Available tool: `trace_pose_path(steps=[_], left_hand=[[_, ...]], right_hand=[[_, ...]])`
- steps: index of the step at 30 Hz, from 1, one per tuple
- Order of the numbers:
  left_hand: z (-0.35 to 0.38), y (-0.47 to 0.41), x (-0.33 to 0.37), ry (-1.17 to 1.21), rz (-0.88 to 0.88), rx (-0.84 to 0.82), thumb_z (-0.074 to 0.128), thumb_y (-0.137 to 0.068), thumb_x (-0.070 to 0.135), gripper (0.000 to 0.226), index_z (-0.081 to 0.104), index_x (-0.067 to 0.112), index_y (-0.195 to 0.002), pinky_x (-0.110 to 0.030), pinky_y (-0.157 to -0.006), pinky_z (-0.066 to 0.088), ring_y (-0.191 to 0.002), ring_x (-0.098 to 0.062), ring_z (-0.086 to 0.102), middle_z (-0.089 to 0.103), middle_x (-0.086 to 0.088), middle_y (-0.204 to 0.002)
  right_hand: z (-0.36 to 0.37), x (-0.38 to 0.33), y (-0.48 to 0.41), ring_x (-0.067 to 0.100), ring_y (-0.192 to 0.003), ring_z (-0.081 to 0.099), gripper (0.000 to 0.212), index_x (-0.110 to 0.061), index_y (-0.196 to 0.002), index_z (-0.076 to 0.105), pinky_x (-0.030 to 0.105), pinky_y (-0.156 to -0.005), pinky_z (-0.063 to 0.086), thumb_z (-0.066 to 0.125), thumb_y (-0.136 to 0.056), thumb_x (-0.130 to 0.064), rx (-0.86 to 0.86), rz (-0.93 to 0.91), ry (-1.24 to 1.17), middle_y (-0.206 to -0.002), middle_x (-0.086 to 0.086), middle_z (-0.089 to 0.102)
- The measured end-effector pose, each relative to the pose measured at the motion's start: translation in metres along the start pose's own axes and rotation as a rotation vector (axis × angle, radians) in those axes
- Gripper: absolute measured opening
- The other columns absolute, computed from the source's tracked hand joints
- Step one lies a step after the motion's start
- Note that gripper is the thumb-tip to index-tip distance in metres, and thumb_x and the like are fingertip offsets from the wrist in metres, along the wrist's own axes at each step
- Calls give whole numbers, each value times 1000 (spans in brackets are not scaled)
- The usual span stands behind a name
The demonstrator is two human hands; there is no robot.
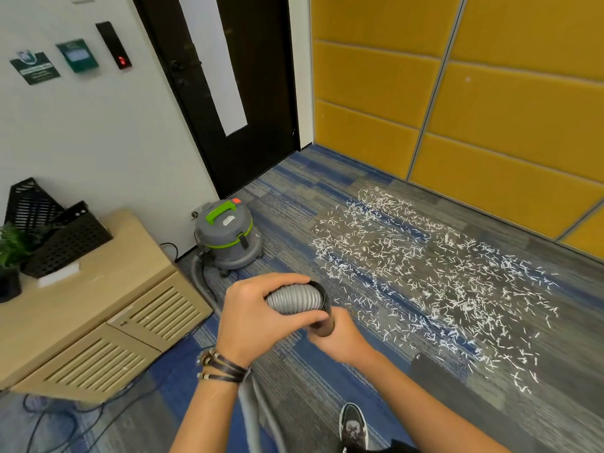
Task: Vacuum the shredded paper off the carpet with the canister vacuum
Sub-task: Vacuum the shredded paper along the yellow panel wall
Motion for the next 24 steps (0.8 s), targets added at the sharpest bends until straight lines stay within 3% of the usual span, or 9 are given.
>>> trace_pose_path(steps=[6,10,17,21,24], left_hand=[[-4,8,4,58,36,-74,96,-57,59,50,83,35,-100,-26,-87,58,-94,3,74,78,24,-99],[-8,12,9,83,59,-66,97,-57,56,51,84,32,-100,-21,-88,57,-95,4,75,78,24,-100],[-14,17,14,66,89,65,98,-65,49,48,84,27,-105,-30,-85,60,-93,-2,76,79,17,-100],[0,13,6,8,67,10,96,-66,56,48,83,32,-106,-34,-86,60,-94,2,74,78,20,-101],[14,12,-2,14,30,-40,93,-65,61,49,82,37,-106,-36,-85,60,-93,3,73,78,22,-100]], right_hand=[[0,-3,30,9,-54,34,20,-16,-66,49,31,-53,26,65,-74,-7,15,0,-46,-59,-6,43],[-8,-12,48,5,-53,33,32,-25,-64,48,24,-53,26,65,-75,0,48,-44,-12,-56,-13,43],[-25,-14,36,4,-55,43,24,-19,-70,61,24,-53,33,73,-77,0,96,-94,32,-59,-6,54],[-31,-15,23,9,-52,40,21,-6,-68,54,28,-51,32,71,-78,2,20,-107,66,-57,-6,48],[-32,-3,20,9,-52,41,26,-11,-65,51,31,-51,32,70,-79,1,3,-67,92,-57,-8,48]])
Point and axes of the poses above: each hand's wrist, its own y-axis away from the middle knuckle, its own z-axis out of the palm, x = y × z, the point moved 6 cm from there along -y, towards the middle knuckle
